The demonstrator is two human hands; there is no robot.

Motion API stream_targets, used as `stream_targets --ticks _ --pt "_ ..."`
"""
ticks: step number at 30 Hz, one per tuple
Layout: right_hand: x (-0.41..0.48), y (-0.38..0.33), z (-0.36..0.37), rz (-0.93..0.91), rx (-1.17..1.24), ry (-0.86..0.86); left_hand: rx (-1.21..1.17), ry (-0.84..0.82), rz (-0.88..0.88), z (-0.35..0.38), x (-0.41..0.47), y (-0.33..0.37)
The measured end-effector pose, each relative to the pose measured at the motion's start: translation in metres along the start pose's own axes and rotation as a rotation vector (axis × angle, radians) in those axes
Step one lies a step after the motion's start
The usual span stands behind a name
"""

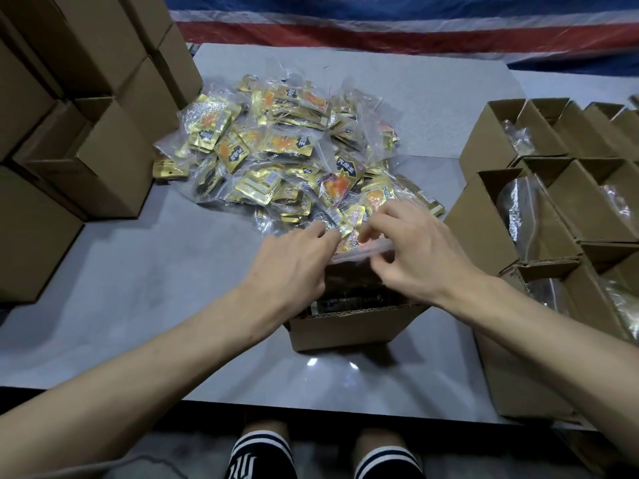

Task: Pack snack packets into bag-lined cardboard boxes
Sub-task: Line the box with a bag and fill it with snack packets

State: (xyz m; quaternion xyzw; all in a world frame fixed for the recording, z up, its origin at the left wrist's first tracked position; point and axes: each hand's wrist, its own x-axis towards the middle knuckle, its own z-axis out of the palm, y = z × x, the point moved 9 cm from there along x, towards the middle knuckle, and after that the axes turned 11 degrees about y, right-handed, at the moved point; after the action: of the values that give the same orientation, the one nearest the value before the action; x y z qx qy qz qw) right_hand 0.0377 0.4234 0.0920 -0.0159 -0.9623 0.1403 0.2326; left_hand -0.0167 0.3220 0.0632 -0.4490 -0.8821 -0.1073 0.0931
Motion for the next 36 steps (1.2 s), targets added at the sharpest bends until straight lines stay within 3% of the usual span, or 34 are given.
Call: stream_targets --ticks 3,6,9,14,21,27,32,36 --pt "-0.005 0.008 0.018 0.013 -0.044 -0.148 0.012 0.005 0.011 0.002 -0.004 0.002" --pt "-0.012 -0.001 0.026 -0.115 -0.059 -0.197 -0.006 -0.047 0.147 0.007 -0.007 0.014" --pt "-0.019 -0.001 0.036 -0.114 -0.019 -0.286 -0.046 -0.207 0.25 0.025 -0.012 0.026" --pt "-0.029 0.005 0.064 -0.037 -0.01 -0.549 -0.122 -0.458 0.228 0.058 -0.014 0.029" --pt "-0.041 0.015 0.087 0.095 -0.032 -0.824 -0.215 -0.743 0.004 0.089 -0.023 0.011" --pt "-0.074 0.021 0.113 0.39 0.085 -1.137 -0.201 -0.98 -0.076 0.115 -0.045 0.017" --pt "-0.078 0.019 0.126 0.356 -0.02 -1.215 -0.353 -1.121 -0.241 0.119 -0.046 0.015" --pt "-0.086 0.019 0.127 0.357 -0.094 -1.291 -0.31 -1.093 -0.178 0.118 -0.05 0.018"
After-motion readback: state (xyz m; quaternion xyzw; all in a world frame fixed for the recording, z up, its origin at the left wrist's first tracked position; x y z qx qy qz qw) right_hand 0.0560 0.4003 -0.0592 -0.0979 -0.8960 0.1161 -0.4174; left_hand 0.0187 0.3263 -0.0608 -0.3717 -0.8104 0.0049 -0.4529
